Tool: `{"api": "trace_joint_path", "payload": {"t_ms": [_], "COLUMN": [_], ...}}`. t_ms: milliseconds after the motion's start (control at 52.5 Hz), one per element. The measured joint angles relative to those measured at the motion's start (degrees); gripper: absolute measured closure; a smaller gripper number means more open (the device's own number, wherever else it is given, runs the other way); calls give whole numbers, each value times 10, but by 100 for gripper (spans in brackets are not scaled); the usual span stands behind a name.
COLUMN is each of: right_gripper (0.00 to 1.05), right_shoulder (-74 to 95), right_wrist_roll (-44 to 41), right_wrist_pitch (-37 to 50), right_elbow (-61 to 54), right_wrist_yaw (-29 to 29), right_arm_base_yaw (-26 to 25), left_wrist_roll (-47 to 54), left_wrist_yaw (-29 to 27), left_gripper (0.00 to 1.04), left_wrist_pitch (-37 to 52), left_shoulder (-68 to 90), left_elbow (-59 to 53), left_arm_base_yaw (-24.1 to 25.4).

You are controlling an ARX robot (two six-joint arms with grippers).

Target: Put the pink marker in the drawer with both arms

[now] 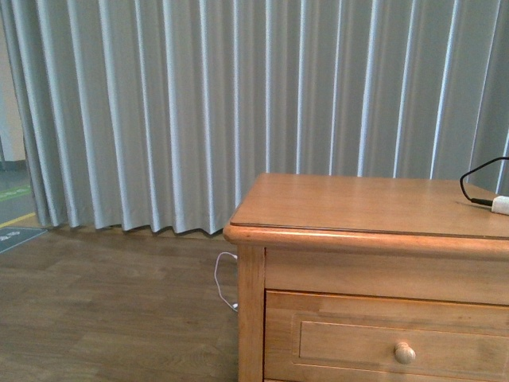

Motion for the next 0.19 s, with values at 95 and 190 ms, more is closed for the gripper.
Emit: {"api": "trace_joint_path", "payload": {"t_ms": [95, 190], "right_gripper": [9, 9], "right_shoulder": [0, 0], "right_wrist_roll": [0, 0], "right_wrist_pitch": [0, 0], "right_elbow": [0, 0], "right_wrist_yaw": [0, 0], "right_arm_base_yaw": [0, 0], "left_wrist_roll": [0, 0], "left_wrist_yaw": [0, 0], "left_gripper": [6, 6], "left_wrist_pitch": [0, 0], "left_shoulder": [0, 0], "left_elbow": [0, 0], "left_arm_base_yaw": [0, 0]}}
